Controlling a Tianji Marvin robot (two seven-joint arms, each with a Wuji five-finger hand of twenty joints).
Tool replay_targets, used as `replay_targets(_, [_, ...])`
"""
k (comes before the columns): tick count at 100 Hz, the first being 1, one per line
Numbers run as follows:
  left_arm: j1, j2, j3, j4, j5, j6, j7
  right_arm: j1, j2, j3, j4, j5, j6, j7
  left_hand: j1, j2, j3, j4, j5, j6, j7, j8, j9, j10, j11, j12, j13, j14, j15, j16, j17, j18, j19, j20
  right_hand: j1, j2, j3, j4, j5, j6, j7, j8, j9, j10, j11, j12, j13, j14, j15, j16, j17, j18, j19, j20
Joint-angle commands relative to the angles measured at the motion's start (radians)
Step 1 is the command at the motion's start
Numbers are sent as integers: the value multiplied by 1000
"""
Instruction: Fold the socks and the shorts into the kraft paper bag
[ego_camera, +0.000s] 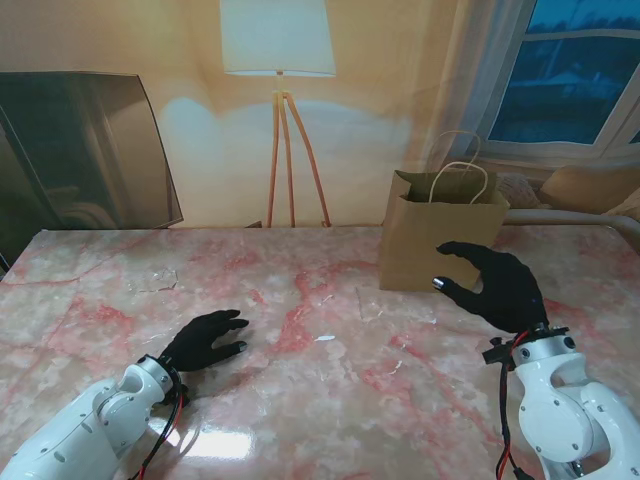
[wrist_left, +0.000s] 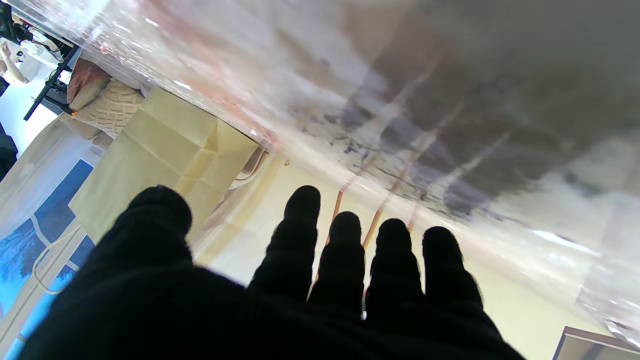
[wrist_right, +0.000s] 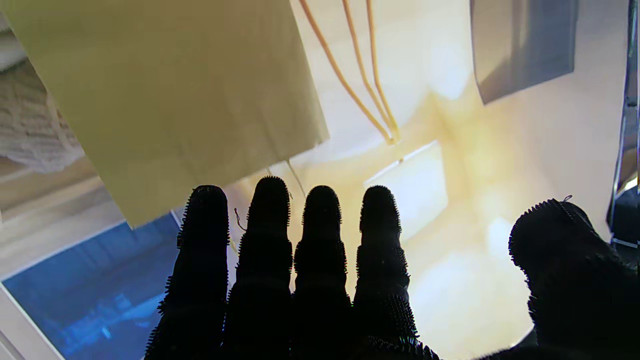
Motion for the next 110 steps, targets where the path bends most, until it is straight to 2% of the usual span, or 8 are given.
replay_targets(1, [24,1,-3,10,8,6,-5,-15,-9,-17,20,0,-4,5,-20,24,-31,33,-19,-6,-9,-16,14,4,12,-13,-5,-7,1,-8,-2,4,10,1,-15,33,-27,41,-32,18,-20,-11,-27,10,-18,-12,-32,-8,-27,-17,-21,-31,-12,-25])
replay_targets(18, [54,8,-38,-37,35,21,-13,-16,-9,-48,37,20,4,16,-19,23,-35,35,-14,-6,-7,-15,20,7,10,-13,-1,-5,-1,-8,0,24,15,1,-15,32,-31,42,-33,16,-21,-11,-34,10,-23,-14,-38,-6,-29,-19,-26,-19,-4,-26])
replay_targets(44, [84,15,-78,-84,61,27,-23,-16,-3,-85,53,33,7,52,-17,22,-41,38,-10,-10,-8,-13,22,7,5,-13,1,-6,-8,-8,2,30,19,1,-14,32,-37,44,-42,13,-26,-12,-49,10,-35,-19,-55,-6,-36,-24,-46,-8,0,-27])
replay_targets(61, [94,14,-91,-99,72,29,-11,-14,-3,-111,73,54,12,63,-17,23,-49,40,-16,-33,-11,-10,18,2,-2,-14,2,7,-13,-8,15,91,22,0,-13,29,-39,46,-51,13,-30,-12,-61,11,-41,-22,-69,4,-40,-27,-48,6,6,-26])
replay_targets(84, [108,12,-103,-116,84,36,8,-12,0,-138,99,79,18,92,-10,15,-56,42,-23,-46,-13,-6,13,7,-9,-14,12,34,-16,-5,45,124,38,6,-14,30,-40,52,-92,-2,-41,-11,-102,18,-54,-27,-114,39,-53,-35,-61,61,15,-24])
replay_targets(93, [117,10,-110,-127,81,38,14,-11,1,-148,111,88,18,100,-6,9,-57,43,-22,-46,-13,-4,17,9,-10,-13,20,40,-14,-1,57,117,49,12,-10,28,-38,55,-96,4,-41,-9,-107,19,-54,-27,-118,31,-53,-36,-64,56,15,-24])
replay_targets(101, [123,9,-114,-136,84,40,20,-7,1,-161,126,92,16,99,-1,2,-55,44,-15,-36,-12,-1,22,15,-10,-11,29,32,-10,3,60,73,61,18,-7,23,-36,58,-95,12,-42,-9,-107,16,-53,-27,-125,6,-57,-41,-76,33,8,-28])
replay_targets(110, [126,8,-115,-141,89,40,29,-2,2,-175,141,95,14,101,6,-10,-49,46,5,-18,-4,2,31,21,-6,-8,40,24,-5,7,64,51,72,23,-6,21,-33,60,-91,16,-43,-9,-107,16,-54,-28,-126,-6,-60,-45,-89,11,-6,-35])
